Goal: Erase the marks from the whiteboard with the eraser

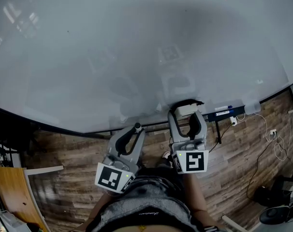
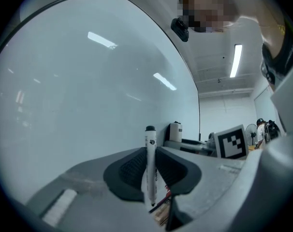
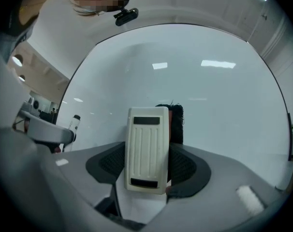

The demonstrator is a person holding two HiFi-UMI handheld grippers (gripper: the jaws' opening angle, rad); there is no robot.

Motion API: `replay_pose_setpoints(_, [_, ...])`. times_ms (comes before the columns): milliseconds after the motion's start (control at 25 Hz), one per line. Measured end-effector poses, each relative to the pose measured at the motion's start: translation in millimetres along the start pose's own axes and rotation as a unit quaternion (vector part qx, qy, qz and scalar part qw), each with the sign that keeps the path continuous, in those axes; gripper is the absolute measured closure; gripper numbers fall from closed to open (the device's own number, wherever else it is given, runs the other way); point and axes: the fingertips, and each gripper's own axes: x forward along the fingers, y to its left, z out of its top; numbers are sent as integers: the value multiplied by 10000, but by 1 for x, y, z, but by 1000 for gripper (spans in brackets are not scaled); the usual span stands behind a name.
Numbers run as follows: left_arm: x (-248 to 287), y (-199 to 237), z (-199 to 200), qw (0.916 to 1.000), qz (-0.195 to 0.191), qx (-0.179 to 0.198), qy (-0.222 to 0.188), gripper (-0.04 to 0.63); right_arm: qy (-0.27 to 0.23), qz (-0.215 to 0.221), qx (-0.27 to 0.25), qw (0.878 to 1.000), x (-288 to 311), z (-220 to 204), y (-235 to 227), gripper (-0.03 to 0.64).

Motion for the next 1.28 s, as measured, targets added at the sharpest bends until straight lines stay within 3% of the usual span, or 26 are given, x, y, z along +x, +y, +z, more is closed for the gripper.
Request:
replay_pose_setpoints(120, [1, -2, 1, 10000, -26, -31, -2, 520, 220, -45, 28, 9997, 0, -16, 1, 354])
replay_pose_setpoints(480, [1, -3, 0, 10000, -83, -29, 39, 520, 388, -184, 119, 9990, 3, -10, 4, 353])
replay_pose_setpoints(1080, [3, -3, 4, 9999, -109, -19, -48, 520, -470, -116, -673, 9966, 8, 100, 11, 353])
replay_pose_setpoints(1280, [3, -1, 6, 9999, -102, -15, -79, 520, -694, 21, -710, 9951, 7, 111, 16, 353])
